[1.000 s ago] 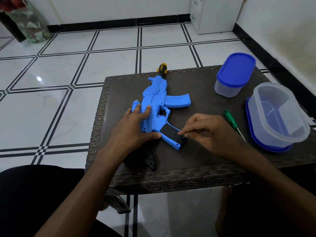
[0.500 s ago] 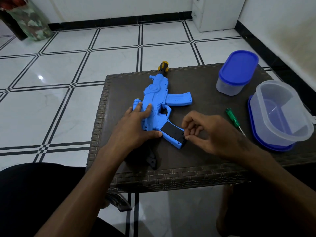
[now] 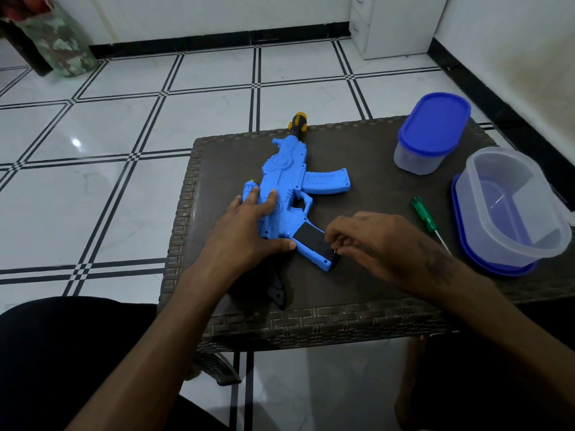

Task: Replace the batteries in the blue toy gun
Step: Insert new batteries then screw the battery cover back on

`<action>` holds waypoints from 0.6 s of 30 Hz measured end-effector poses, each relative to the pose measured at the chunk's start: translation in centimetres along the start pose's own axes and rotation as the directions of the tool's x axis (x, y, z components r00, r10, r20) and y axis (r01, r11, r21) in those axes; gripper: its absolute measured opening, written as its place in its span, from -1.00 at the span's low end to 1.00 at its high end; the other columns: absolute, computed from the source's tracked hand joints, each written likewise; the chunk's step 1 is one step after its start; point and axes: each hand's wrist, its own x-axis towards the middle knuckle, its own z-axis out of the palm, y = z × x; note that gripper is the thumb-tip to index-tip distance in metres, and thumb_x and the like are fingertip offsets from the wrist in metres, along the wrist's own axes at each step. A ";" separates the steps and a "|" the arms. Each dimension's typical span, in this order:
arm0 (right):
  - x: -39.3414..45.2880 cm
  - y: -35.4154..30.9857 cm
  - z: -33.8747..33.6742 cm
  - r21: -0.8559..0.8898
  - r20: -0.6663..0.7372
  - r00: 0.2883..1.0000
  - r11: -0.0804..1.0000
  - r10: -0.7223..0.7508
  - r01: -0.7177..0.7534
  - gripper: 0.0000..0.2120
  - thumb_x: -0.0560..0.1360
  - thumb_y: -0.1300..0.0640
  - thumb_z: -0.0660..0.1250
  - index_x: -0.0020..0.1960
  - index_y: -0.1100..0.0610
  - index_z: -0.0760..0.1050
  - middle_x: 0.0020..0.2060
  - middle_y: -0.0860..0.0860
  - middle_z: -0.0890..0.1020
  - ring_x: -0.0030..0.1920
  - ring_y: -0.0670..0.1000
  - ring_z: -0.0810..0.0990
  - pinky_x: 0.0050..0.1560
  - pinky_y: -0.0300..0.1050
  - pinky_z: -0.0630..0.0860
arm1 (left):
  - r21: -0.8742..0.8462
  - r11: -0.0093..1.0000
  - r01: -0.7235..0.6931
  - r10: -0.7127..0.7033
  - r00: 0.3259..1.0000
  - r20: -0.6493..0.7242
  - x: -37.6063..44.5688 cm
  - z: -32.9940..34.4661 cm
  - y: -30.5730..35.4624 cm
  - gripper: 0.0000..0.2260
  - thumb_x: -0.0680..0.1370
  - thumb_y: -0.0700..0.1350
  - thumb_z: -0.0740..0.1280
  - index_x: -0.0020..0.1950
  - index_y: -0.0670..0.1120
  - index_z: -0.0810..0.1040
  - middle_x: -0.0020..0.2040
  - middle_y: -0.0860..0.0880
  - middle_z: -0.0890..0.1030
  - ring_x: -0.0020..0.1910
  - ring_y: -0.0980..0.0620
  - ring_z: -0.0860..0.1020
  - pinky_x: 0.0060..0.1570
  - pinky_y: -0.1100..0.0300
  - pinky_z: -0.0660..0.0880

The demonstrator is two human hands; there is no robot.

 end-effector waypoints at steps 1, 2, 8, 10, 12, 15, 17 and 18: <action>0.0 0.0 0.0 -0.005 0.002 1.000 1.000 -0.004 0.004 -0.78 0.41 0.28 0.44 0.00 0.08 0.52 -0.20 -0.12 0.61 -0.20 -0.11 0.53 -0.22 -0.13 0.53 | 0.002 1.000 -0.001 0.001 1.000 -0.001 0.0 0.0 0.0 -0.12 0.36 0.26 0.43 0.56 0.18 0.06 0.59 0.03 -0.01 0.56 -0.05 -0.03 0.48 -0.11 0.14; 0.0 0.0 0.0 -0.008 0.001 1.000 1.000 -0.007 0.007 -0.77 0.40 0.28 0.44 0.00 0.08 0.52 -0.20 -0.12 0.61 -0.20 -0.11 0.53 -0.23 -0.12 0.54 | 0.001 1.000 -0.002 0.002 1.000 -0.002 0.0 0.0 0.0 -0.12 0.36 0.26 0.43 0.56 0.17 0.06 0.59 0.02 -0.01 0.56 -0.05 -0.03 0.48 -0.11 0.14; 0.1 0.2 0.2 0.004 0.004 1.000 1.000 0.002 -0.002 -0.76 0.41 0.28 0.44 0.01 0.06 0.51 -0.19 -0.12 0.62 -0.20 -0.11 0.54 -0.23 -0.08 0.58 | 0.005 1.000 -0.001 0.001 1.000 0.000 0.0 0.0 0.0 -0.12 0.36 0.26 0.43 0.56 0.17 0.05 0.59 0.03 -0.02 0.56 -0.05 -0.03 0.47 -0.12 0.15; 0.0 0.2 0.0 0.008 0.009 1.000 1.000 0.003 -0.003 -0.78 0.41 0.28 0.44 0.01 0.08 0.53 -0.17 -0.10 0.63 -0.18 -0.10 0.55 -0.20 -0.07 0.57 | 0.002 1.000 0.000 0.000 1.000 0.000 0.0 0.0 0.1 -0.12 0.36 0.26 0.43 0.56 0.18 0.04 0.59 0.03 -0.02 0.56 -0.05 -0.03 0.48 -0.12 0.14; -0.2 0.2 -0.3 -0.001 -0.012 1.000 1.000 0.020 -0.020 -0.81 0.42 0.26 0.44 0.02 0.12 0.55 -0.16 -0.05 0.64 -0.17 -0.05 0.58 -0.19 -0.05 0.58 | -0.006 1.000 0.002 -0.002 1.000 0.002 0.0 0.0 0.0 -0.12 0.35 0.27 0.43 0.56 0.18 0.05 0.59 0.04 -0.02 0.56 -0.05 -0.03 0.48 -0.12 0.14; -0.4 0.9 -1.0 0.007 -0.168 0.964 0.978 0.208 -0.210 -0.81 0.44 0.22 0.42 0.04 0.14 0.55 -0.12 0.01 0.63 -0.12 -0.03 0.59 -0.11 -0.08 0.58 | -0.011 1.000 0.002 -0.002 1.000 -0.001 0.0 0.0 -0.1 -0.12 0.35 0.28 0.42 0.55 0.19 0.05 0.59 0.05 -0.02 0.57 -0.04 -0.04 0.47 -0.12 0.15; -0.6 1.7 -1.5 0.003 -0.181 0.890 0.905 0.419 -0.426 -0.78 0.49 0.17 0.39 0.12 0.10 0.52 -0.02 0.01 0.59 0.00 -0.01 0.56 0.00 -0.13 0.50 | -0.011 1.000 0.001 -0.001 1.000 -0.006 -0.1 0.0 -0.1 -0.12 0.35 0.28 0.43 0.55 0.19 0.05 0.59 0.04 -0.02 0.57 -0.03 -0.03 0.47 -0.12 0.16; -0.8 2.1 -1.5 -0.034 -0.157 0.843 0.850 0.515 -0.526 -0.76 0.51 0.12 0.37 0.17 0.08 0.49 0.05 0.01 0.57 0.08 0.01 0.53 0.05 -0.14 0.45 | -0.012 1.000 -0.003 0.002 1.000 -0.011 -0.1 0.0 -0.1 -0.12 0.35 0.28 0.43 0.55 0.18 0.06 0.59 0.04 -0.01 0.56 -0.03 -0.03 0.47 -0.11 0.17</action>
